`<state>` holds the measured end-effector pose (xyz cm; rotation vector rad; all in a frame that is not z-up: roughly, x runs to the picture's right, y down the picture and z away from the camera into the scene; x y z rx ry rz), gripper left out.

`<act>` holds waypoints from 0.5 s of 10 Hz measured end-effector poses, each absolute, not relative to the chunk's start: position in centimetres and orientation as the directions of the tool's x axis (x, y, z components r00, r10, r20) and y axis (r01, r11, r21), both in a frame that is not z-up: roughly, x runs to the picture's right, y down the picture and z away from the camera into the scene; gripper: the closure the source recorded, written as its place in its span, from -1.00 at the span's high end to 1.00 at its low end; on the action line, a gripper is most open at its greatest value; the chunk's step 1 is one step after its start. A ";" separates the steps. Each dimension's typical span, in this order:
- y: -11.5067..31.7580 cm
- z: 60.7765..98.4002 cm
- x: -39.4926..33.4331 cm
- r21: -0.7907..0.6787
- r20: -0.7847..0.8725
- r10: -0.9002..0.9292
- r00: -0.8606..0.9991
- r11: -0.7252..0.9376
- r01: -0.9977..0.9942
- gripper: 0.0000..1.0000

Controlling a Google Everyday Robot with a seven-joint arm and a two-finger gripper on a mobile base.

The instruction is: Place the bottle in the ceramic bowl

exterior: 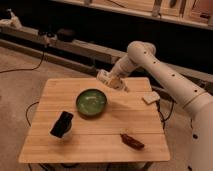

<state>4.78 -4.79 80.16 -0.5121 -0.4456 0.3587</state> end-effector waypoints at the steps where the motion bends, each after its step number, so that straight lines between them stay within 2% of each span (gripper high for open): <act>1: -4.7 80.2 4.8 -0.540 0.315 0.432 0.845 0.814 -0.214 -0.90; 5: -1.8 81.1 0.4 -0.586 0.357 0.375 0.856 0.803 -0.109 -0.90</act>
